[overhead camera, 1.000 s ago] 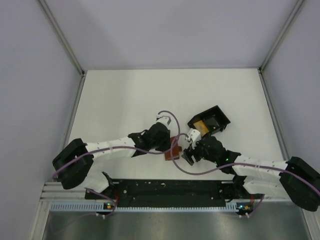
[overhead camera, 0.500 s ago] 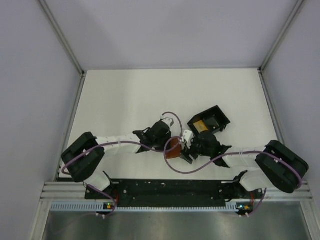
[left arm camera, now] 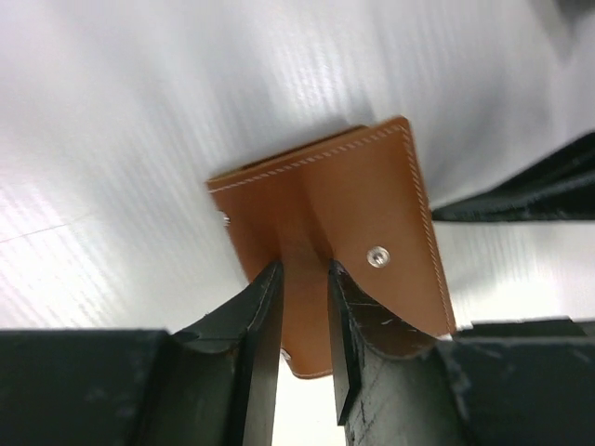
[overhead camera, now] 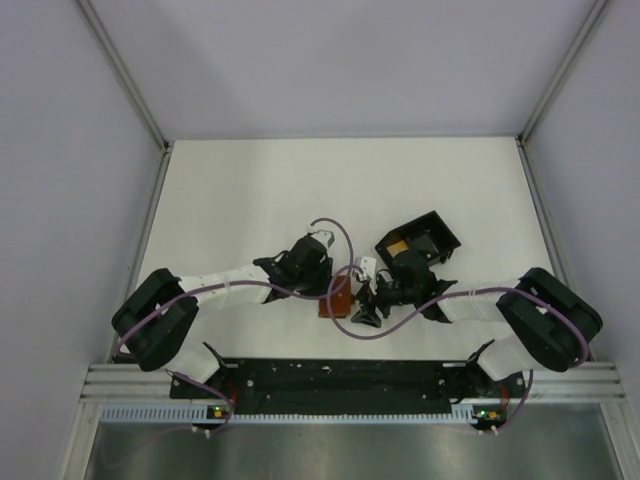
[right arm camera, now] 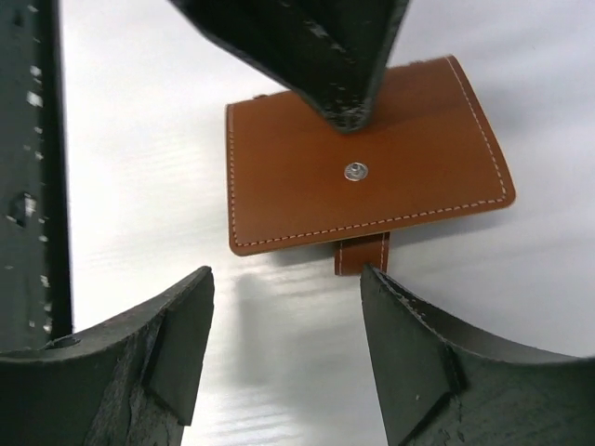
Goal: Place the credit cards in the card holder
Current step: Close the card holder at the center of the board.
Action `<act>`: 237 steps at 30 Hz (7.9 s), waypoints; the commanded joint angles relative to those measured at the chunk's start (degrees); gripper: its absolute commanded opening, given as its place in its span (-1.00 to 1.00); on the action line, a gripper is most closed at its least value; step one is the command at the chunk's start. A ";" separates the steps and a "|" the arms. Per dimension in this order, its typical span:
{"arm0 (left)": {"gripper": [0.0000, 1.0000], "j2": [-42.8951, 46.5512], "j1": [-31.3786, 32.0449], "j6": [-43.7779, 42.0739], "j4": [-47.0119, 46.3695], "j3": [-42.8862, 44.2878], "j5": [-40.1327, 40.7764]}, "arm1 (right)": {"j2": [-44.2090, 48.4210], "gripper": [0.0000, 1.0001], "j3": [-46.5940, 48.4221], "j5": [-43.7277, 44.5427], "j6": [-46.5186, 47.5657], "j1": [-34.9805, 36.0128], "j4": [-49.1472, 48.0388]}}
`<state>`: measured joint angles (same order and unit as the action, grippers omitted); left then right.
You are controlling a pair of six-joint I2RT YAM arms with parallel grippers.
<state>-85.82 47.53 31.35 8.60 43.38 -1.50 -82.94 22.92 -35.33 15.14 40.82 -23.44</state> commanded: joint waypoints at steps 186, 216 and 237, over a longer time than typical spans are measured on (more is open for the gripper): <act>-0.62 -11.03 5.29 -3.93 -15.81 0.13 -10.02 | 27.66 -0.82 0.28 40.52 -57.68 -0.47 29.60; -0.58 -9.10 5.56 -4.37 -16.25 2.50 -10.80 | 19.04 -0.99 2.92 35.07 -55.83 -1.62 23.18; -0.68 -15.96 6.08 -3.41 -9.84 4.00 -4.93 | 27.38 -0.95 1.70 42.01 -55.91 -3.98 32.05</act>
<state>-98.89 53.15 28.27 -7.92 48.07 -12.53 -58.89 23.77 1.91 -41.15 39.11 4.71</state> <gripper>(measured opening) 0.168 0.021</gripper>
